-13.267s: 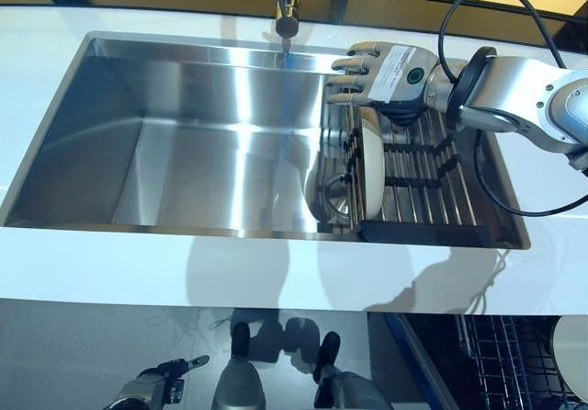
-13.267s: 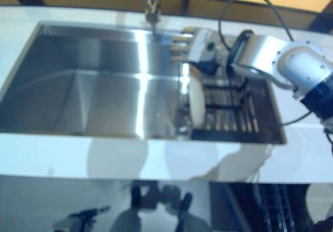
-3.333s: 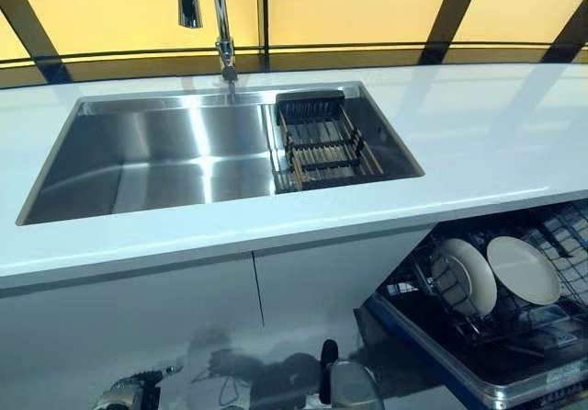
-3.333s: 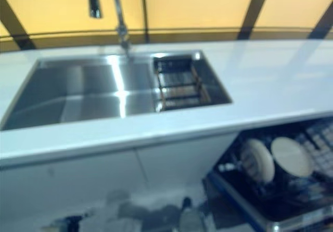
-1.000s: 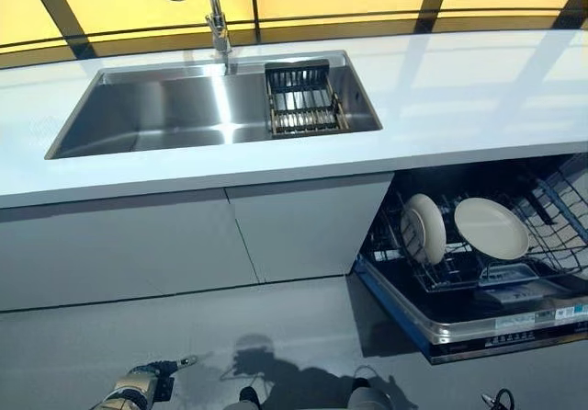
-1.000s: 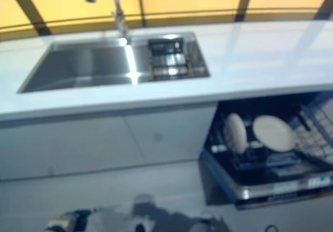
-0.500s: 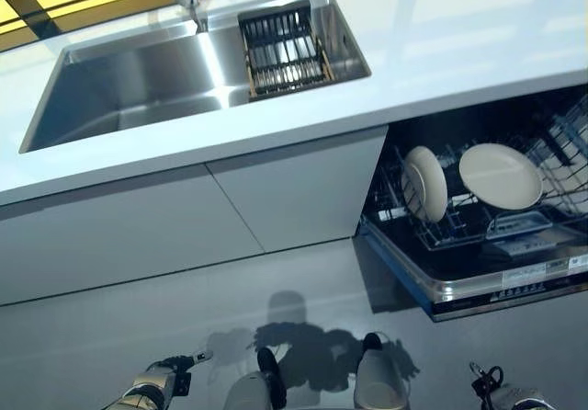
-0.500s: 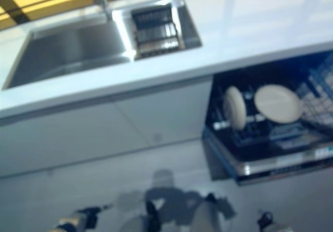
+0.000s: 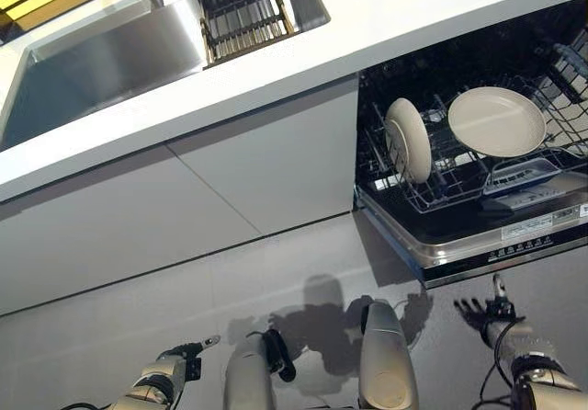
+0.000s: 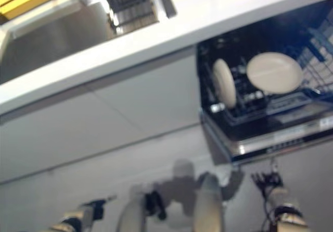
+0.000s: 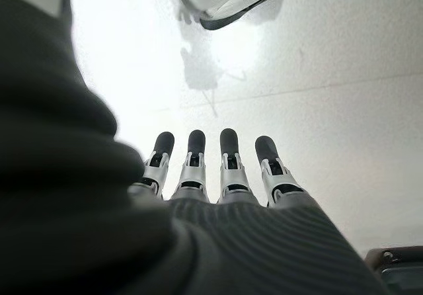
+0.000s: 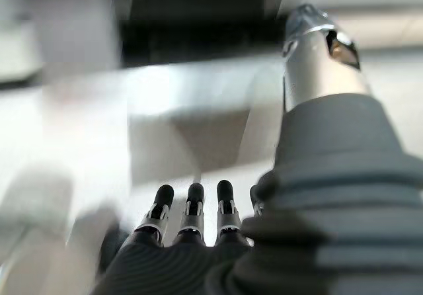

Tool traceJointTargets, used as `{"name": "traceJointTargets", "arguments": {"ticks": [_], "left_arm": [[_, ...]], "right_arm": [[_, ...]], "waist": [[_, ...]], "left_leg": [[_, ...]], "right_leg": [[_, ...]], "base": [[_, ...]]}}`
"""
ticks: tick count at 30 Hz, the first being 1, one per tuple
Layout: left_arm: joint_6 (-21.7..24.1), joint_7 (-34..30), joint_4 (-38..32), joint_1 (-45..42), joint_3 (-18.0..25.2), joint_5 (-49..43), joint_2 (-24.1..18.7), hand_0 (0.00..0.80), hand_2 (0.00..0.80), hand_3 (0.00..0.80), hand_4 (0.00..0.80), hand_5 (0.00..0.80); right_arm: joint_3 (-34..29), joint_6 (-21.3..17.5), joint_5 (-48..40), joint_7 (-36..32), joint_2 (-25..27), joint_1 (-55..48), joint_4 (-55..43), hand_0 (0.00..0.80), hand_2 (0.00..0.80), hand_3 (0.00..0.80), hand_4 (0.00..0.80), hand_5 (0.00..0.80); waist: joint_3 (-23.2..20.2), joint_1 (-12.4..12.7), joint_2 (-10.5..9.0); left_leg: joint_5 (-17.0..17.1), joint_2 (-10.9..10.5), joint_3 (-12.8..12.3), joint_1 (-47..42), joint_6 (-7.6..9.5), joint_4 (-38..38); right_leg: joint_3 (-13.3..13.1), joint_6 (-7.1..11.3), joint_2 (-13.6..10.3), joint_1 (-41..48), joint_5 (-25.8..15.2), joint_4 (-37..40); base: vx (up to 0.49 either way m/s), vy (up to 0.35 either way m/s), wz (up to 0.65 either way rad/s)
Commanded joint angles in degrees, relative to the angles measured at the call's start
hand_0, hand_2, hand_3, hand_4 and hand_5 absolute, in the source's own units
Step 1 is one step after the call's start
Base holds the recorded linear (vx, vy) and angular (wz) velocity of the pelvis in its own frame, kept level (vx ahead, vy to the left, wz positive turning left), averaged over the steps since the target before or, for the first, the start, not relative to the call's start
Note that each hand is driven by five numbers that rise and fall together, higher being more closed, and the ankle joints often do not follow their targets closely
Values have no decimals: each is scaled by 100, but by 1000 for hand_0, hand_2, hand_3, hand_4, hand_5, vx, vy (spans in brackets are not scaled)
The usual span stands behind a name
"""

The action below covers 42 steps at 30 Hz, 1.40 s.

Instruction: Take plates into dishwasher

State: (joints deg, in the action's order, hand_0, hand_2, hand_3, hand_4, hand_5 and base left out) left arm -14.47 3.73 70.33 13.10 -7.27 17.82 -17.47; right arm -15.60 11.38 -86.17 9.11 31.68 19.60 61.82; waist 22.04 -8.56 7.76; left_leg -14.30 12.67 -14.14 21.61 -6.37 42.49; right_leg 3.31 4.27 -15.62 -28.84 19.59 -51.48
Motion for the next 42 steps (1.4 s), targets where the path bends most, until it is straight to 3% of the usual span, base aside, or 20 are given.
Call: {"name": "traceJointTargets", "arguments": {"ticks": [1,3,9,14,15,21,27,32,36,40,42], "left_arm": [[-140,213,-106,-115,-232,108,-137,0,0,0,0,0],[-184,215,-135,-80,-270,89,-159,0,0,0,0,0],[-396,278,-290,-63,-434,-49,-265,0,0,0,0,0],[-524,184,-423,-108,-527,-187,-499,0,0,0,0,0],[-527,179,-449,-124,-542,-206,-523,0,0,0,0,0],[-405,165,-536,-381,-636,-342,-537,0,0,0,0,0],[-416,63,-591,-596,-683,-577,-557,0,0,0,0,0],[-420,-35,-599,-654,-700,-540,-549,0,0,0,0,0],[-333,-48,-562,-637,-680,-342,-513,0,0,0,0,0],[-216,-266,-412,-607,-618,-292,-403,0,0,0,0,0],[-236,-567,-306,-665,-595,-399,-332,0,0,0,0,0]], "right_arm": [[220,-177,43,-813,308,1133,-521,0,0,0,0,0],[313,-142,261,-1196,400,1429,-536,0,0,0,0,0],[1001,-110,1227,-1498,717,2744,-741,0,0,0,0,0],[1613,-428,1326,-1729,858,3635,-1065,0,0,0,0,0],[1705,-513,1309,-1749,867,3772,-1124,0,0,0,0,0],[1802,-711,1329,-1580,939,4043,-1274,0,0,0,0,0],[1683,-496,1756,-1304,960,3751,-1297,0,0,0,0,0],[1645,-195,2727,-1180,693,2963,-1074,0,0,0,0,0],[1835,-49,3610,-1298,431,2107,-874,0,0,0,0,0],[2157,-210,4467,-1619,-57,987,-929,0,0,0,0,0],[2240,-384,4906,-1799,-305,265,-1025,0,0,0,0,0]], "waist": [[-128,250,-114],[-133,331,-120],[-184,654,-211],[-214,912,-364],[-212,957,-408],[-312,1187,-543],[-487,1332,-654],[-708,1317,-742],[-967,1242,-821],[-1207,1103,-844],[-1323,1022,-846]], "left_leg": [[-881,-511,-203,-33,872,898],[-904,-537,-129,3,874,974],[-911,-588,96,20,862,1133],[-827,-608,257,-25,816,1092],[-639,-601,230,-10,854,992],[-559,-656,376,-242,844,795],[-487,-681,511,-576,837,436],[47,-723,501,-1096,695,-712],[774,-745,456,-1649,470,-2110],[1375,-734,431,-2156,278,-3387],[1505,-721,397,-2326,248,-3803]], "right_leg": [[388,-567,72,202,-61,-1],[420,-557,31,211,-60,-44],[522,-531,-65,347,-89,-126],[645,-471,-84,546,-149,-66],[729,-517,-104,568,-315,51],[896,-468,-84,967,-387,300],[1003,-380,-16,1426,-526,679],[945,-177,201,1954,-988,1846],[988,-48,407,2502,-1537,3341],[1038,72,595,2988,-2011,4504],[1056,117,646,3114,-2142,4842]], "base": [[-5,-36,10],[-16,-49,10],[14,-60,-1],[-10,-101,-3],[-62,-76,11],[54,-68,34],[118,-34,30],[95,3,23],[54,52,-8],[57,99,-4],[51,115,10]]}}
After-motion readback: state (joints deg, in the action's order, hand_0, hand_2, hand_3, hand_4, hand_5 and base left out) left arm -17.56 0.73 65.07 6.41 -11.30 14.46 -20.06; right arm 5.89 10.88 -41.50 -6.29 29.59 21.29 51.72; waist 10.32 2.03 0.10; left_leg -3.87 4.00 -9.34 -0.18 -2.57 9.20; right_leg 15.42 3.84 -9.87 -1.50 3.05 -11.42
